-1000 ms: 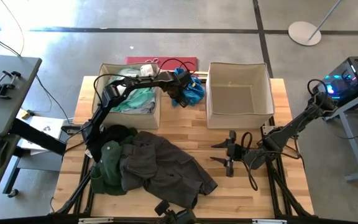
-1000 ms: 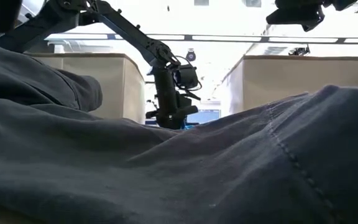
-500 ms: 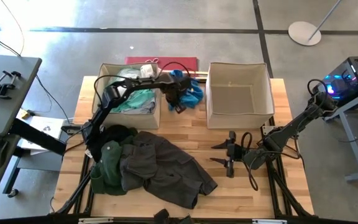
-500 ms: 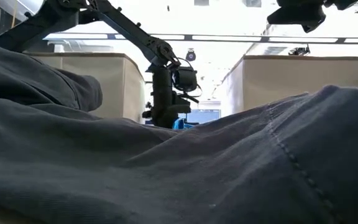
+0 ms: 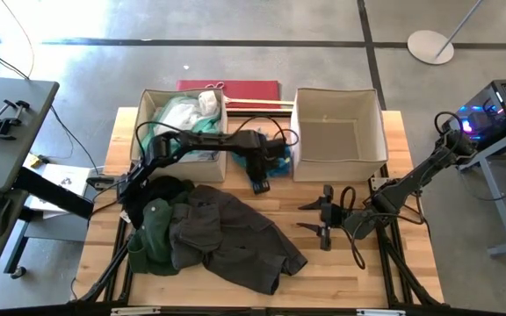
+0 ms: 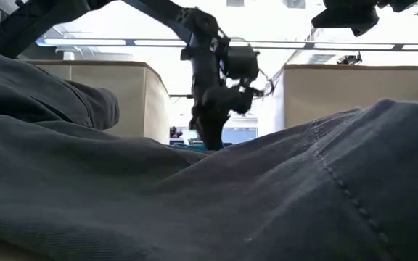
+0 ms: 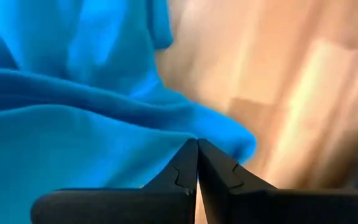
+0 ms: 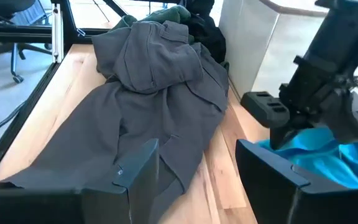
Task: Sort clothes
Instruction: Put the blue shorts into the left laundry organizer
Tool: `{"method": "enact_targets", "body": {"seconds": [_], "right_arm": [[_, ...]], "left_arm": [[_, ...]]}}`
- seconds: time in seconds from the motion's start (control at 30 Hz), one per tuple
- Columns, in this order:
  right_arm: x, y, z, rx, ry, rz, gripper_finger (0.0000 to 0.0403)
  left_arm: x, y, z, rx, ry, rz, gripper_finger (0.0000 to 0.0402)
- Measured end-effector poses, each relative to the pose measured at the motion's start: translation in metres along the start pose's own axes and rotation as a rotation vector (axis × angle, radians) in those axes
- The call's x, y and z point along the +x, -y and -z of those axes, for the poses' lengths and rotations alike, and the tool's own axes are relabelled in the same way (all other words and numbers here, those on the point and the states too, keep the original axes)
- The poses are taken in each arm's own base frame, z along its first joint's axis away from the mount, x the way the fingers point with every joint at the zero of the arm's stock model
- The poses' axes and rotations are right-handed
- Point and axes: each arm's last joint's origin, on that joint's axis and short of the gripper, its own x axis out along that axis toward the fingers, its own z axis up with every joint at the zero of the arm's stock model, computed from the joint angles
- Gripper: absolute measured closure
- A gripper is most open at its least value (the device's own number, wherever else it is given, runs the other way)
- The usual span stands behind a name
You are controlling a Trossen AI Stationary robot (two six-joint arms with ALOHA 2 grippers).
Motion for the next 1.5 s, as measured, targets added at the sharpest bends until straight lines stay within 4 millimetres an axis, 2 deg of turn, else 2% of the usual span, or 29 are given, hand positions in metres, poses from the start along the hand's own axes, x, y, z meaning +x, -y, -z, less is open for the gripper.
{"method": "enact_targets", "body": {"seconds": [0.17,0.27,0.4,0.57,0.67,0.8,0.97,1.07,1.2,1.37,1.47,1.5], "right_arm": [[0.000,0.000,0.000,0.003,0.000,0.000,0.0202],[0.000,0.000,0.000,0.015,0.000,0.000,0.0202],[0.000,0.000,0.000,0.022,0.000,0.000,0.0202],[0.000,0.000,0.000,0.023,0.000,0.000,0.0202],[0.000,0.000,0.000,0.031,0.000,0.000,0.0202],[0.000,0.000,0.000,0.038,0.000,0.000,0.0202],[0.000,0.000,0.000,0.037,0.000,0.000,0.0202],[0.000,0.000,0.000,0.033,0.000,0.000,0.0202],[0.000,0.000,0.000,0.031,0.000,0.000,0.0202],[0.000,0.000,0.000,0.031,0.000,0.000,0.0202],[0.000,0.000,0.000,0.034,0.000,0.001,0.0202],[0.000,0.000,0.000,0.034,0.000,0.001,0.0202]], "left_arm": [[-0.029,0.017,-0.013,0.075,0.096,-0.059,0.0401],[-0.042,0.019,-0.018,0.114,0.143,-0.142,0.0390],[-0.047,0.007,-0.022,0.088,0.168,-0.206,0.0354],[-0.049,-0.014,-0.023,0.015,0.180,-0.244,0.0287],[-0.045,-0.029,-0.022,-0.032,0.191,-0.317,0.0247],[-0.028,-0.044,-0.019,-0.060,0.204,-0.300,0.0203],[-0.006,-0.053,-0.008,-0.097,0.148,-0.293,0.0178],[0.005,-0.055,0.001,-0.074,0.101,-0.289,0.0189],[0.017,-0.059,0.010,-0.066,0.062,-0.263,0.0227],[0.021,-0.060,0.012,-0.047,0.071,-0.236,0.0313],[0.020,-0.055,0.009,0.033,0.081,-0.255,0.0380],[0.018,-0.053,0.008,0.052,0.082,-0.273,0.0389]]}}
